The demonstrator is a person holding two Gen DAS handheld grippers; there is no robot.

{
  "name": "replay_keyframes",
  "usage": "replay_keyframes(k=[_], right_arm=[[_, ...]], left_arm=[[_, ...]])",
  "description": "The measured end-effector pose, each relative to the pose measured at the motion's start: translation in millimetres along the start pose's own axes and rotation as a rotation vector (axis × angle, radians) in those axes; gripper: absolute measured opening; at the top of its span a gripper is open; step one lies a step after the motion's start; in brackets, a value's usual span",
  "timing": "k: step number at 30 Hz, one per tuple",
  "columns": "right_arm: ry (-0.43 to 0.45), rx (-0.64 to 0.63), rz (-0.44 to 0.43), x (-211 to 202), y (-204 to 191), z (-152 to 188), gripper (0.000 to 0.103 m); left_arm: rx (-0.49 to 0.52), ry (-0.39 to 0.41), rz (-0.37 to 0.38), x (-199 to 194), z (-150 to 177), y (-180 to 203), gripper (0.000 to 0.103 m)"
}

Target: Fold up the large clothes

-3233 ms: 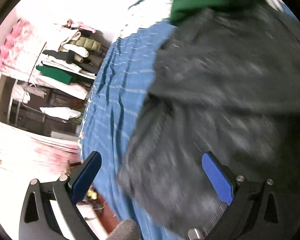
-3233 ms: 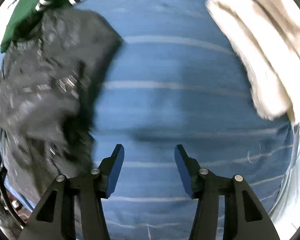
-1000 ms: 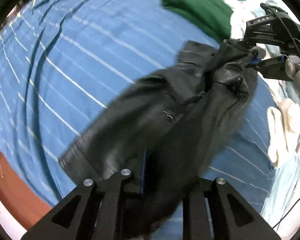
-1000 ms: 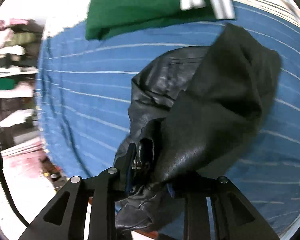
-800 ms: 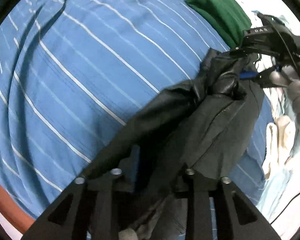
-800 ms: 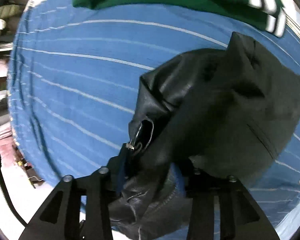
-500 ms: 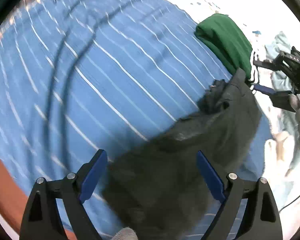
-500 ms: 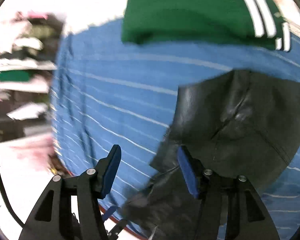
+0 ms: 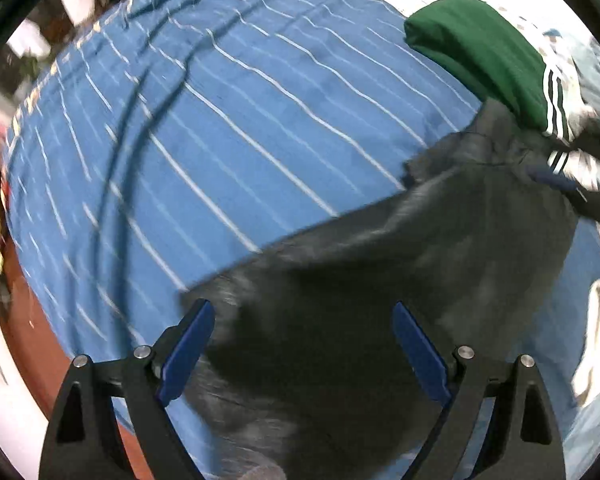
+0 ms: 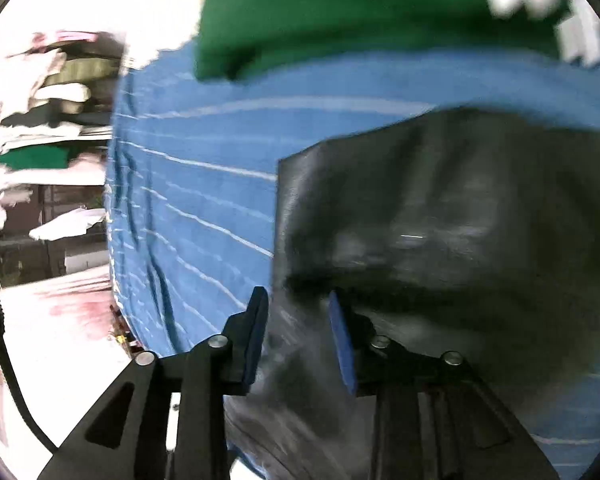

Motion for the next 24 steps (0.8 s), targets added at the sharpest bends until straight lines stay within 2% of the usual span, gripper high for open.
replay_keyframes(k=[4, 5, 6, 7, 9, 11, 13, 16, 17, 19, 20, 22, 24], right_arm=[[0.089, -0.007, 0.127, -83.0, 50.5, 14.4, 0.04], [0.098, 0.011, 0.125, -98.6, 74.3, 17.4, 0.049], [0.098, 0.028, 0.122, -106.4, 91.8, 18.2, 0.064], [0.102, 0.047, 0.129, -112.3, 111.2, 17.9, 0.069], [0.094, 0.096, 0.133, -113.7, 156.9, 16.4, 0.071], [0.084, 0.14, 0.083, -100.4, 187.5, 11.8, 0.071], [0.074, 0.212, -0.095, -80.9, 216.3, 4.9, 0.071], [0.079, 0.299, -0.31, -55.6, 234.6, -7.6, 0.073], [0.1, 0.302, -0.357, -49.9, 236.0, -13.2, 0.071], [0.145, 0.287, -0.38, -49.5, 232.5, -18.1, 0.033], [0.165, 0.302, -0.381, -53.1, 232.3, -15.7, 0.025], [0.23, 0.359, -0.391, -71.8, 232.7, -2.6, 0.02], [0.286, 0.416, -0.4, -99.8, 236.7, 18.9, 0.018]], left_arm=[[-0.059, 0.032, -0.095, 24.6, -5.4, 15.6, 0.091], [-0.068, 0.019, -0.12, 35.9, -5.8, 15.8, 0.091], [-0.081, -0.01, -0.14, 52.5, -5.8, 14.8, 0.091], [-0.09, -0.037, -0.14, 65.8, -4.8, 12.9, 0.094], [-0.09, -0.068, -0.137, 87.3, -3.1, 10.1, 0.097], [-0.075, -0.05, -0.129, 89.2, -3.7, 8.1, 0.098], [-0.056, -0.033, -0.114, 88.6, -2.8, 5.6, 0.1], [-0.042, -0.013, -0.096, 89.9, -1.3, 1.3, 0.102], [-0.029, -0.009, -0.099, 90.2, -1.9, 0.3, 0.102], [-0.003, -0.004, -0.102, 91.8, -6.0, 0.1, 0.103], [0.014, -0.005, -0.098, 91.6, -8.1, 1.9, 0.103], [0.077, -0.003, -0.073, 93.9, -17.1, 7.2, 0.103], [0.202, 0.041, -0.04, 91.7, -27.0, 19.6, 0.103]])
Point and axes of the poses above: each gripper's, at about its wrist camera, not at the fingertips, and x roughly the way its jaws point, y to its right, z to its underside, the point moved 2 cm from there along x, roughly the way its jaws point, and after that the axes turned 6 degrees about y, right-handed, at the moved point
